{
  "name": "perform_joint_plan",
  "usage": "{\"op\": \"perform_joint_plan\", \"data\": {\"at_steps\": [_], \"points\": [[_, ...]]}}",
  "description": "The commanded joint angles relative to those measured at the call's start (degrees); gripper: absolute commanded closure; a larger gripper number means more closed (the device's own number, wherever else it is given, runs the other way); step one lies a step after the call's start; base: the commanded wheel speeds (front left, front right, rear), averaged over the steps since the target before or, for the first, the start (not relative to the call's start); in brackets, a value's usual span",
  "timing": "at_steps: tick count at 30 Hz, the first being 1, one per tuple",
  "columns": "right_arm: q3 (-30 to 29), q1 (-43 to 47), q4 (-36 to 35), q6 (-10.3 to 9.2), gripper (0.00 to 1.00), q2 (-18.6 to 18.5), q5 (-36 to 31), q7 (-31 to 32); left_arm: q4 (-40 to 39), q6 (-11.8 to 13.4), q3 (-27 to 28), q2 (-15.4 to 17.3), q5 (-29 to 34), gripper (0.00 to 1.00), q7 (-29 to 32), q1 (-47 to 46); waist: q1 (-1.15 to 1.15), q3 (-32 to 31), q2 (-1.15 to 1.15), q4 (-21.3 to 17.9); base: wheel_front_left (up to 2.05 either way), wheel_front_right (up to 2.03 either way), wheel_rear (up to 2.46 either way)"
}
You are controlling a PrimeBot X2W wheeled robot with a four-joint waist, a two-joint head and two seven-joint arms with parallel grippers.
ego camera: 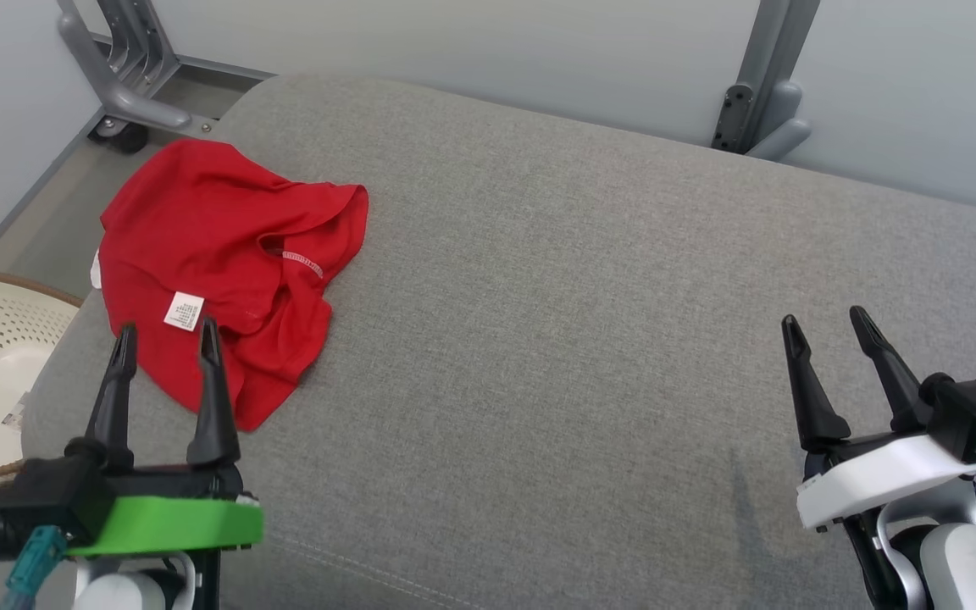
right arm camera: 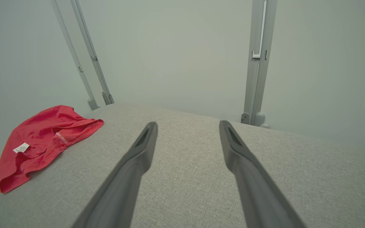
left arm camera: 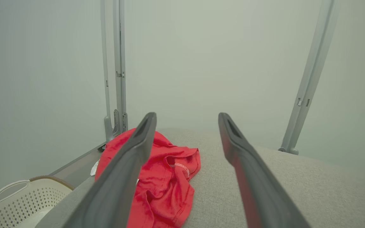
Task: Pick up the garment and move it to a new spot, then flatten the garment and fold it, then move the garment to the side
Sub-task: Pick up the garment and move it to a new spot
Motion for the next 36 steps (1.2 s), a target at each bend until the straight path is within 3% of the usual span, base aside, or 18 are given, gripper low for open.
{"op": "perform_joint_plan", "data": {"at_steps": [1, 6, 10, 20, 26, 32, 34, 35, 36], "points": [[0.05, -1.26, -0.76, -0.08, 0.0, -0.55, -0.33, 0.54, -0.04, -0.73, 0.11, -0.08, -0.56, 0.0, -0.55, -2.88, 0.0, 1.6, 0.0, -0.86, 0.0, 0.0, 0.0], [0.48, -3.48, -2.72, -0.07, 0.0, -1.45, -1.12, 2.01, 1.22, -2.21, 0.87, 0.16, -0.78, 0.0, -0.55, -9.74, 0.0, 5.72, 0.0, -2.56, 0.0, 0.0, 0.0], [1.57, -6.48, -5.06, -0.07, 0.0, -2.43, -1.71, 3.28, 6.87, -4.4, 1.58, 0.52, -1.97, 0.0, -0.22, -18.41, 0.0, 11.04, 0.0, -5.11, 0.0, 0.0, 0.0], [2.88, -12.01, -7.46, -0.07, 0.0, -3.77, -2.44, 4.27, 37.4, -11.24, -1.33, 1.69, -5.43, 0.0, 4.68, -35.5, 0.0, 21.9, 0.0, -10.47, 0.0, 0.0, 0.0], [3.36, -13.39, -6.99, -0.08, 0.0, -3.95, -2.5, 3.5, 53.1, -12.73, -2.22, 1.56, -8.69, 0.0, 4.15, -40.01, 0.0, 24.32, 0.0, -12.03, 0.0, 0.0, 0.0], [3.28, -14.28, -6.57, -0.07, 0.0, -4.16, -2.67, 3.32, 61.73, -13.11, -5.17, 0.99, -11.48, 0.02, 5.67, -41.85, 0.0, 25.08, 0.0, -11.87, 0.0, 0.0, 0.0], [3.42, -14.42, -6.33, -0.07, 0.0, -4.14, -2.49, 3.32, 62.52, -13.14, -6.53, 0.59, -12.57, 0.61, 5.33, -41.83, 0.0, 24.92, 0.0, -11.6, 0.0, 0.0, 0.0], [3.47, -14.56, -6.21, -0.07, 0.0, -4.17, -2.44, 3.22, 62.92, -13.15, -7.0, 0.94, -12.7, 0.96, 4.49, -42.03, 0.0, 24.71, 0.0, -11.44, 0.0, 0.0, 0.0], [3.47, -14.64, -6.11, -0.07, 0.0, -4.15, -2.4, 3.15, 63.2, -13.15, -7.32, 1.21, -13.13, 1.0, 3.79, -42.3, 0.0, 24.46, 0.0, -11.28, 0.0, 0.0, 0.0]]}}
